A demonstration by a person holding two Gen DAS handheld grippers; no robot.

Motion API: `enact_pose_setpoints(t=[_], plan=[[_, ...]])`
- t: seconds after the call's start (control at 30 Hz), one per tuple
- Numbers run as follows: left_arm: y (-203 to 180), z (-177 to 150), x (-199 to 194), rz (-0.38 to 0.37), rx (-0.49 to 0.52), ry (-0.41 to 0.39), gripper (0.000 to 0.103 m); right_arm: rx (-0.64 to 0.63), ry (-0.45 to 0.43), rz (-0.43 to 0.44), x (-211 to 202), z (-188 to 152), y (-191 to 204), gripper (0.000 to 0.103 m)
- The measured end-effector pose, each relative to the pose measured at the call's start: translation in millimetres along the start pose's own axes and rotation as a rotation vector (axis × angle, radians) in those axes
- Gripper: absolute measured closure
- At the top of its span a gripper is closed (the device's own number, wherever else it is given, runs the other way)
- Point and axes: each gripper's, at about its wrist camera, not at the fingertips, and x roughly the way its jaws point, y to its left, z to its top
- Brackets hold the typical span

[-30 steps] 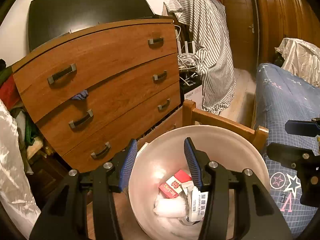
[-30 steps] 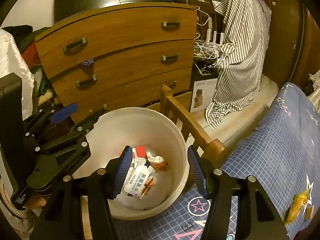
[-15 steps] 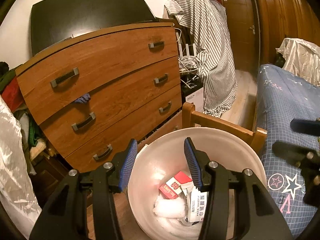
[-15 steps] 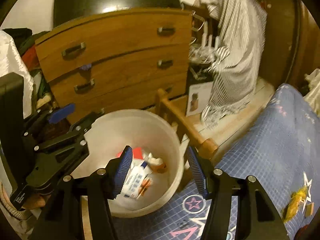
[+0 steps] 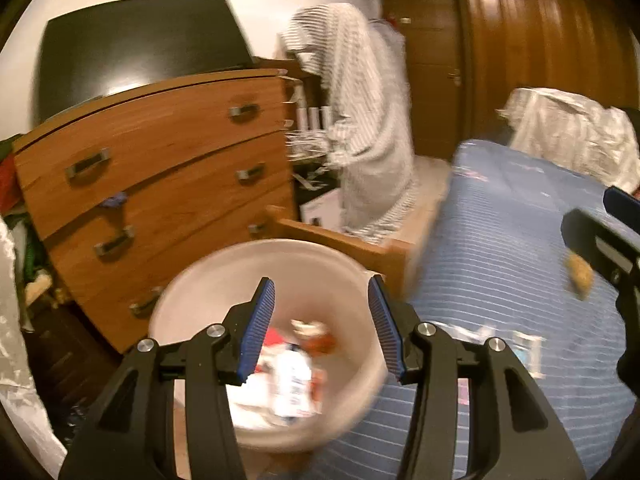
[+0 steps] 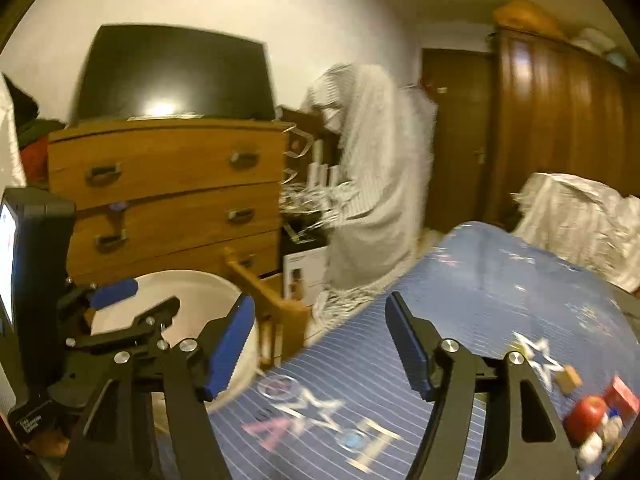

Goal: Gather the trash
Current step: 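Move both tools back to the trash on the bedspread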

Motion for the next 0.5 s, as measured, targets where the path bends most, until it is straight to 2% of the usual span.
enact_pose_setpoints(t=[0.27, 0.5], plan=[[-76, -22, -22, -0.135, 0.088, 0.025, 0.056, 0.123, -0.025, -0.153, -69, -44, -94, 0.030], [-127, -42, -35, -0.227, 0.120, 0.071, 0.053, 0.196, 0.009, -0.268, -125, -99, -167, 0.028]])
